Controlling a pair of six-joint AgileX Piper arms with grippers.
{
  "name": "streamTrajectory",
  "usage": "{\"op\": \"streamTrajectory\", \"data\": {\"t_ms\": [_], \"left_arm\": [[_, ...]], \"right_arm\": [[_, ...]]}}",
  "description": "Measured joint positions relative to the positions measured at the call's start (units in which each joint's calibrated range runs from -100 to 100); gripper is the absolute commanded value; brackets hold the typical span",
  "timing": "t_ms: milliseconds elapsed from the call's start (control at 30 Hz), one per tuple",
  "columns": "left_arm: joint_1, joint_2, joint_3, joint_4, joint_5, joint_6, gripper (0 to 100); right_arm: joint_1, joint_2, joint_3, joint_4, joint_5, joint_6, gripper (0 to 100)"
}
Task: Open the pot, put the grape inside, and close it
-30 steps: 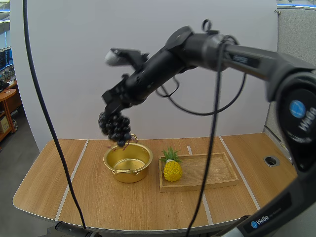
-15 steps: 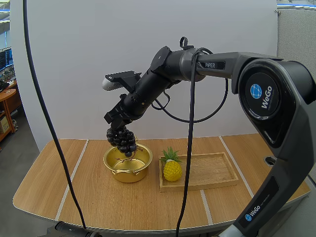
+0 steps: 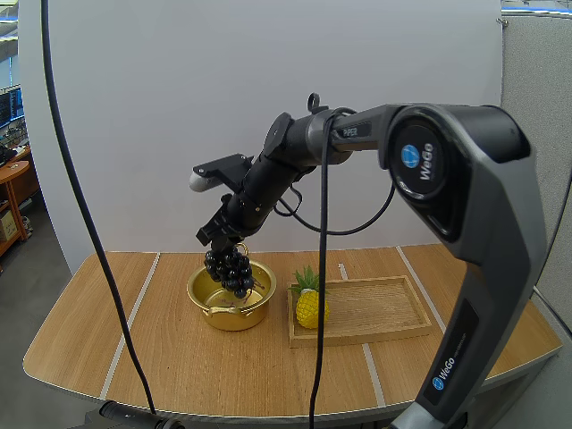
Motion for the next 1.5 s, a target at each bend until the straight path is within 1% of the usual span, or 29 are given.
{"op": "streamTrajectory", "data": {"t_ms": [533, 1100, 1133, 1167, 1200, 1233, 1267, 1300, 1333, 1500], "left_arm": [[0.00, 0.0, 0.0, 0.0, 0.0, 0.0, 0], [0.00, 0.0, 0.0, 0.0, 0.0, 0.0, 0], [0.00, 0.0, 0.0, 0.0, 0.0, 0.0, 0], [0.00, 0.0, 0.0, 0.0, 0.0, 0.0, 0], [0.00, 0.0, 0.0, 0.0, 0.0, 0.0, 0], [0.00, 0.0, 0.0, 0.0, 0.0, 0.0, 0], [0.00, 0.0, 0.0, 0.0, 0.0, 0.0, 0], [0.00, 0.0, 0.0, 0.0, 0.0, 0.0, 0], [0.00, 0.0, 0.0, 0.0, 0.0, 0.0, 0], [0.00, 0.0, 0.0, 0.0, 0.0, 0.0, 0]], "right_arm": [[0.0, 10.4, 0.0, -0.7, -8.1, -0.9, 0], [0.1, 14.6, -0.1, -0.1, -8.0, -1.0, 0], [0.1, 14.6, -0.1, -0.1, -8.0, -1.0, 7], [0.1, 14.7, -0.1, -0.1, -7.9, -1.0, 17], [0.1, 14.7, -0.1, -0.1, -7.9, -1.0, 37], [0.1, 14.7, -0.1, -0.1, -7.9, -1.0, 53], [0.1, 14.7, -0.1, -0.1, -7.9, -1.0, 74], [0.1, 14.7, -0.1, -0.1, -7.5, -1.0, 92], [0.2, 14.7, -0.1, -0.1, -7.1, -1.0, 100], [0.2, 14.7, -0.3, -0.1, -3.6, -1.0, 100]]}}
